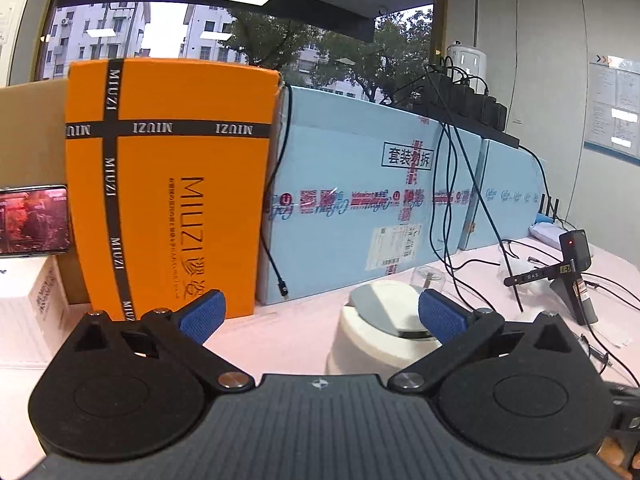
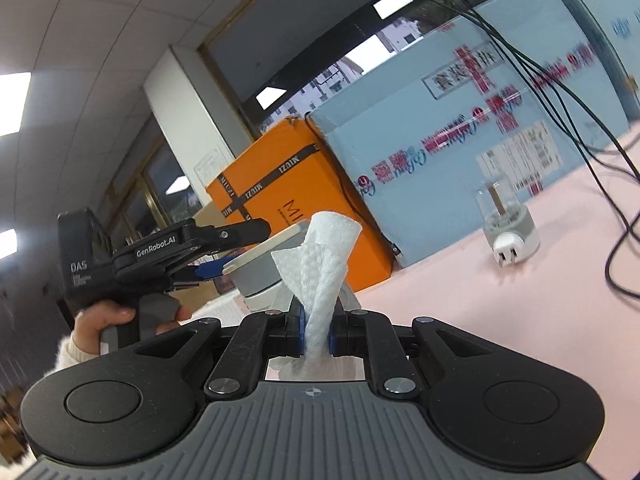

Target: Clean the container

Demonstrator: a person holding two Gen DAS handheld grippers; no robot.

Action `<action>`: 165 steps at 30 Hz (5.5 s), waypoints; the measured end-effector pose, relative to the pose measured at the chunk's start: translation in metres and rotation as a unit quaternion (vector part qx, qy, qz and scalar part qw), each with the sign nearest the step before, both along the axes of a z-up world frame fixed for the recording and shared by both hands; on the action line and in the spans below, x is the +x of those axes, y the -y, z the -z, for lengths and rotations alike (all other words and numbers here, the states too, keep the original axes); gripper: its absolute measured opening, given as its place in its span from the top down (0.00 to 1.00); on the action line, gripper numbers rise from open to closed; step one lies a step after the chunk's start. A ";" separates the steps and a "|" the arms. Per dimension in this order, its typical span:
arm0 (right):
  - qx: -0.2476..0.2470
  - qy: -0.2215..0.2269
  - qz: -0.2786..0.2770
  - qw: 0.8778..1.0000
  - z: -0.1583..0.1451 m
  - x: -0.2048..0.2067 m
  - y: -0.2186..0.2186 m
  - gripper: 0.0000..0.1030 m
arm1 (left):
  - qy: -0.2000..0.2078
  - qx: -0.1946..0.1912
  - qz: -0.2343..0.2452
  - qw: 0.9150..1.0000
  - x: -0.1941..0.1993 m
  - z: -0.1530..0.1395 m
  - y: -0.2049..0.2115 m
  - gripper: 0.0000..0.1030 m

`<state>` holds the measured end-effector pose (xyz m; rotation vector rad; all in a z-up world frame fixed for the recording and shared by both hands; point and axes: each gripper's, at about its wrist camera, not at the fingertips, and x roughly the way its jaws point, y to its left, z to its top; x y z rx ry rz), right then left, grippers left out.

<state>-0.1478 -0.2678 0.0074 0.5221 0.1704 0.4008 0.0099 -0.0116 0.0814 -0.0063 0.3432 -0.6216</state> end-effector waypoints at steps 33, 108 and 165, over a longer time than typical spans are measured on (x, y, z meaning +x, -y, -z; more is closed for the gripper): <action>-0.116 -0.006 -0.004 0.993 -0.021 0.026 -0.066 0.89 | 0.057 0.023 -0.004 0.998 -0.008 0.004 0.008 0.00; -0.132 -0.045 -0.008 0.990 -0.020 0.025 -0.078 0.89 | 0.059 0.024 0.008 0.998 -0.011 0.005 0.008 0.00; 0.072 -0.053 -0.071 0.993 0.021 0.028 -0.009 0.89 | 0.197 -0.054 -0.080 0.976 -0.083 0.017 0.030 0.00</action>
